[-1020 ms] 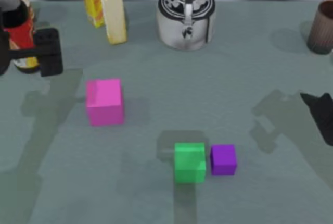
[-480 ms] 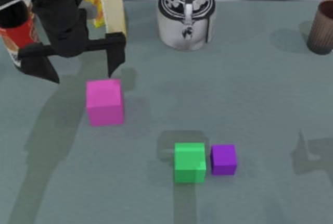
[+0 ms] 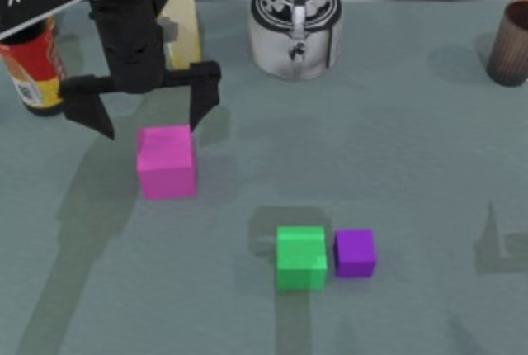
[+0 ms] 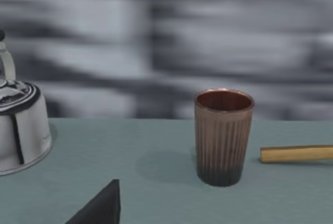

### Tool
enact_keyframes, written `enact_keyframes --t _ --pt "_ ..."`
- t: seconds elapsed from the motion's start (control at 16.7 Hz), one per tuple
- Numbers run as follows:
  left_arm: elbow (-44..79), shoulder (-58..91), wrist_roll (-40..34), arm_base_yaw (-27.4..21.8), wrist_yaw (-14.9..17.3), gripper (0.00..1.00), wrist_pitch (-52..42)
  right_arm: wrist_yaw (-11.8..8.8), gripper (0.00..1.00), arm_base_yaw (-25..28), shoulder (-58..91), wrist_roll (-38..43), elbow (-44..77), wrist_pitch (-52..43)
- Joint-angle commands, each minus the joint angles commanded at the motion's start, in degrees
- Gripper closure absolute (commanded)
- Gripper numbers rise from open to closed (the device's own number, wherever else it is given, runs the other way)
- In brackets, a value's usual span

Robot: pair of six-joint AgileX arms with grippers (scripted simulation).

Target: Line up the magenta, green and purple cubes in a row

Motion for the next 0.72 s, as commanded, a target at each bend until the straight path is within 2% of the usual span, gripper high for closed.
enact_keyframes --t 0.3,0.72 --pt "-1.87 0.72 0.2 0.19 0.01 0.0 2.41 0.0 0.0 0.0 0.0 0.0 0.0 0.0" --pt "-10.58 5.94 0.16 0.09 0.06 0.0 16.62 0.0 0.0 0.0 0.0 0.0 0.0 0.0"
